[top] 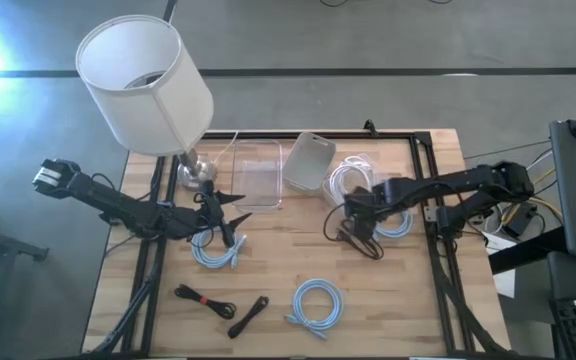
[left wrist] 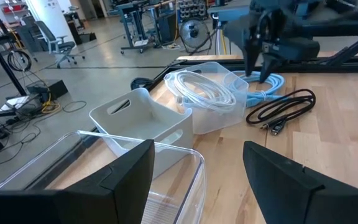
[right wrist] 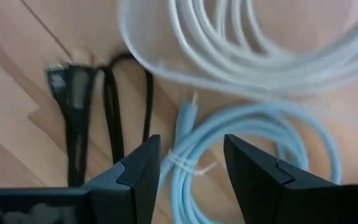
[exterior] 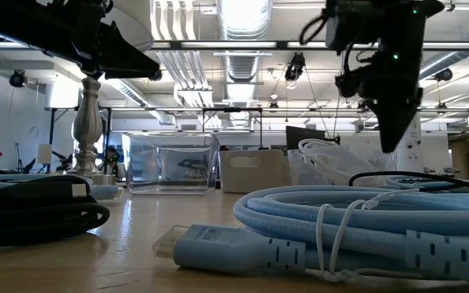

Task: Sort HDMI cables
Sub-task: Put the top right blue HDMI cable into the gray bin

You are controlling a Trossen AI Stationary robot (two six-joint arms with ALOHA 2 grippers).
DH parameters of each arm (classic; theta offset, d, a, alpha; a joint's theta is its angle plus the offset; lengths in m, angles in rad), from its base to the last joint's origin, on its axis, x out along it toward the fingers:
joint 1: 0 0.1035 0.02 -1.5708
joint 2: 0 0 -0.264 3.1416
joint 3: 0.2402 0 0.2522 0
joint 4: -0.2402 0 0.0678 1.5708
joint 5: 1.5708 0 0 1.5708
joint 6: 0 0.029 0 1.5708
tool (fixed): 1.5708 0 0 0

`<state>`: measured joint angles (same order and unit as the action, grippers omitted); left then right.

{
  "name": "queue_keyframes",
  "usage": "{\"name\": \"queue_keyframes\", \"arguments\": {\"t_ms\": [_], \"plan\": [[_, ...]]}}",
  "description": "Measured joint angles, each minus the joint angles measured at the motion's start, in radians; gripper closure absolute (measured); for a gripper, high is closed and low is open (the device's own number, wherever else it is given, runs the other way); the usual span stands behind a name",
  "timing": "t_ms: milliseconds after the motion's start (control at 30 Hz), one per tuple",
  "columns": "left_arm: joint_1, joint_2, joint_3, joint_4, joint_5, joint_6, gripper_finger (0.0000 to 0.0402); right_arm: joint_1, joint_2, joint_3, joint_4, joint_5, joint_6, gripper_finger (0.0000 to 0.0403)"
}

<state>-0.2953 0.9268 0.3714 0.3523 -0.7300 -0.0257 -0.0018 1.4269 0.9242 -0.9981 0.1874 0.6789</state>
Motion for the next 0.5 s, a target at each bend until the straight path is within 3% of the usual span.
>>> {"name": "queue_keyframes", "arguments": {"t_ms": [500], "plan": [[0.0, 0.0, 0.0, -0.002, 0.0, -0.001, 0.0152, -0.001, 0.0, -0.185, 0.05, -0.09, 0.296, 0.0229]]}}
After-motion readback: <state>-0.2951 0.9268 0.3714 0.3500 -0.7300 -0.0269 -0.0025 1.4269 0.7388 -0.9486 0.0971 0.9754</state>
